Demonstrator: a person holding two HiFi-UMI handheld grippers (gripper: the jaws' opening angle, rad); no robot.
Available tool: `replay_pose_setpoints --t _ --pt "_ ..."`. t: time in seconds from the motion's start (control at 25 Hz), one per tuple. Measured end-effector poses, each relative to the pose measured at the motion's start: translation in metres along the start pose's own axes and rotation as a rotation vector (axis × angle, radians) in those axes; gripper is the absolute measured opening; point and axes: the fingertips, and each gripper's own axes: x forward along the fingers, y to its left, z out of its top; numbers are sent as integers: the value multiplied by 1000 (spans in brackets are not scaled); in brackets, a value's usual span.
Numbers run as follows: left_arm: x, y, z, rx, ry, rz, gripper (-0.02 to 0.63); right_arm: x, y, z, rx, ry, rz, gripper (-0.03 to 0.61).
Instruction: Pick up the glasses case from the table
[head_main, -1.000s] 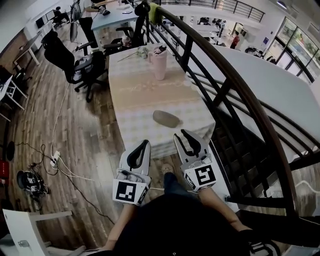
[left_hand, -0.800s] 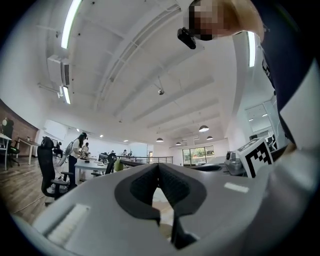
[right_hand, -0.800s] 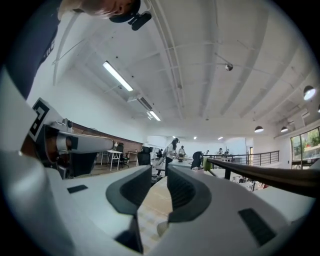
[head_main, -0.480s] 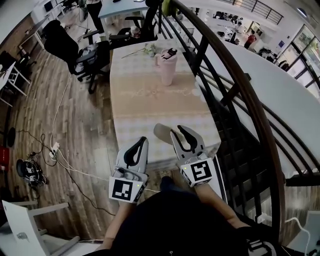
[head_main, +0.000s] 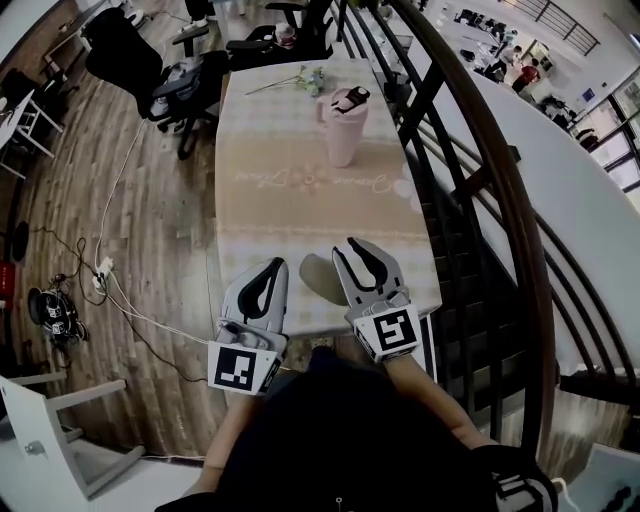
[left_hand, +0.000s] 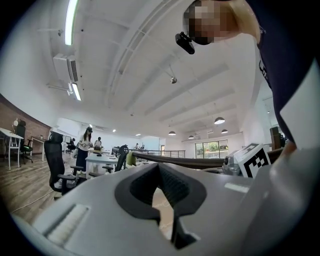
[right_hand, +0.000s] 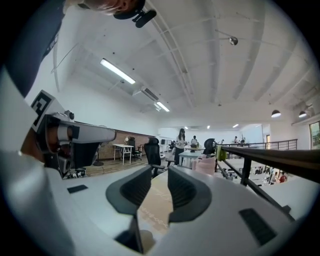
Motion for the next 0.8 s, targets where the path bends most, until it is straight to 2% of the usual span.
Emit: replay_pose_setpoints --t 0.32,0.48,0.68,0.8 --pt "26 8 -19 -13 31 26 11 21 -11 -29 45 61 71 97" --pt "30 11 -24 -56 52 32 11 25 -10 -48 78 99 92 110" --pt "28 17 -31 -36 81 43 11 30 -2 -79 123 196 145 147" --pt "28 20 -35 -55 97 37 11 35 4 -96 162 261 179 170"
